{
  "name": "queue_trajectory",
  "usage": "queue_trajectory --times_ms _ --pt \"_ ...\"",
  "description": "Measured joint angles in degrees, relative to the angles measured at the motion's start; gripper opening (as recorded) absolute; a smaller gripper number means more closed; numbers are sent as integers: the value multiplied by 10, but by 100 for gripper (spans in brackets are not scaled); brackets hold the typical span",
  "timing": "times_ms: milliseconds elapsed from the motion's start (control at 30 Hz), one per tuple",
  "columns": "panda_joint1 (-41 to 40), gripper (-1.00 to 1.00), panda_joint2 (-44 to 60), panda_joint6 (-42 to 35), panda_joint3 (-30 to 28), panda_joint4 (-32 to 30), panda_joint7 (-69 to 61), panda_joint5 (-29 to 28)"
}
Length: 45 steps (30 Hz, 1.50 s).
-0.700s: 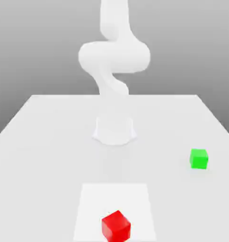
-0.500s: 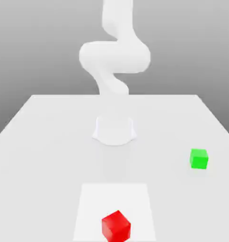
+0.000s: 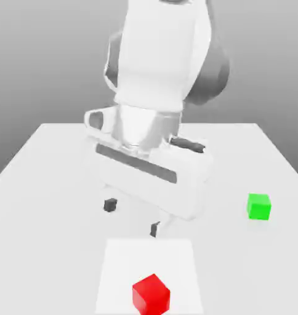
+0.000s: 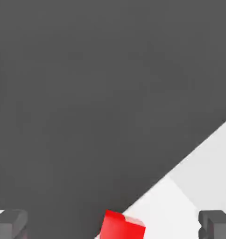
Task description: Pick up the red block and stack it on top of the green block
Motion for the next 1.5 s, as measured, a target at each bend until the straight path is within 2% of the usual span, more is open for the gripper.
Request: queue_trajectory --times_ms 167,333,367,567,767,933,1000,1133,1433,1500 --pt "5 0 89 42 2 -16 63 41" --pt "34 0 190 120 -34 -4 106 6" --pt "39 -100 201 129 -40 -2 110 1" --pt "41 -100 207 136 -42 -1 112 -2" --pt "20 -100 108 57 -3 -20 76 55" --pt "84 -100 31 33 75 -70 125 117" --pt "135 -100 2 27 105 -92 147 144" --pt "225 -100 -54 22 142 -138 191 199" --pt "371 -100 -167 32 240 -249 293 316" --pt "381 -100 -169 43 253 -259 306 321"
